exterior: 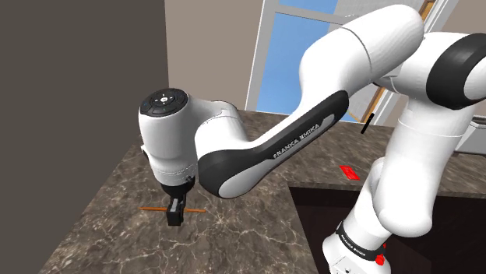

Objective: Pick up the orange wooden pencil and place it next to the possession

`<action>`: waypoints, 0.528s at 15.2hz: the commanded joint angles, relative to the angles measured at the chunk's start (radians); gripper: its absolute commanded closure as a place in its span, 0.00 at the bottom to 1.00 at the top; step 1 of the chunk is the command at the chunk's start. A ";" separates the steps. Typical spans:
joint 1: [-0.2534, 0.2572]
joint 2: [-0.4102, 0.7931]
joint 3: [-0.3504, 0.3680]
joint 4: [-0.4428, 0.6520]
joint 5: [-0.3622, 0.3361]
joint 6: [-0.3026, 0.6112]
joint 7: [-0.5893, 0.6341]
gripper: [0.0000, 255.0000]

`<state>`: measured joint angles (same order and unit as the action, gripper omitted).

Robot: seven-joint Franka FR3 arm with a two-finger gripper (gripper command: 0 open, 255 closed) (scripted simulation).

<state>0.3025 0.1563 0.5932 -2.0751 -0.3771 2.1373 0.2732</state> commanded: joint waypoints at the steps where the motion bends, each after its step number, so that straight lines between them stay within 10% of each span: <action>1: 0.002 0.019 -0.004 -0.007 -0.018 0.021 0.013 0.00; 8: 0.002 0.039 -0.012 -0.020 -0.039 0.048 0.026 0.00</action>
<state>0.3046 0.1946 0.5815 -2.0949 -0.4154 2.1848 0.2987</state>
